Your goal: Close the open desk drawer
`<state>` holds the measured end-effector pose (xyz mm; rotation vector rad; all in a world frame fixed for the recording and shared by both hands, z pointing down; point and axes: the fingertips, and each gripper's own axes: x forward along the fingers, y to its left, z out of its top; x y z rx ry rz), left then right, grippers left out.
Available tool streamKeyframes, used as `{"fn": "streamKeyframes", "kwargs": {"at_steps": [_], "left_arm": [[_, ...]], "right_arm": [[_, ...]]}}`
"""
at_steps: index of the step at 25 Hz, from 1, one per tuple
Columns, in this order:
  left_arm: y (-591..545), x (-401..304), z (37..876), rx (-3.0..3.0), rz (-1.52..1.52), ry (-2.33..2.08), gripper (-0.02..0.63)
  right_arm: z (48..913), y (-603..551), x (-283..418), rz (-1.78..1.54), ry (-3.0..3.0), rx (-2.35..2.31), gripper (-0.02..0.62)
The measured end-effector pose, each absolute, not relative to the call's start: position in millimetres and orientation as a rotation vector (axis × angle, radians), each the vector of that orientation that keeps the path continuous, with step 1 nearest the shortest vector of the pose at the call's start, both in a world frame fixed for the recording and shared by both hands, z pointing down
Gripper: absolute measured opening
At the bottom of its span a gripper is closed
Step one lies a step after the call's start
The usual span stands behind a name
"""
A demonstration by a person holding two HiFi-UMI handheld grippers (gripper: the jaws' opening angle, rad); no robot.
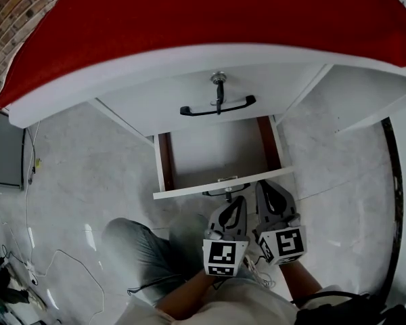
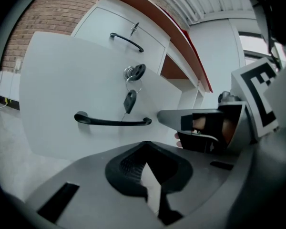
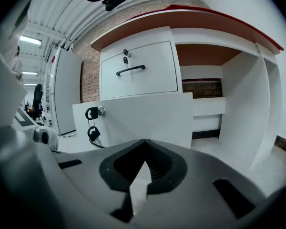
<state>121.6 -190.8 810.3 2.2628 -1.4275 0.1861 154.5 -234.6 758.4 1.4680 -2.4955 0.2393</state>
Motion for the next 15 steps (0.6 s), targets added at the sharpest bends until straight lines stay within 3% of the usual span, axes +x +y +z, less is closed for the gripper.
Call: {"fn": "streamKeyframes", "kwargs": {"at_steps": [15], "left_arm": [[-189,117,820,2.251,0.195,-1.429,0.008]], "right_arm": [[764,-261,154,0.302,-2.46,1.481,-0.002]]}}
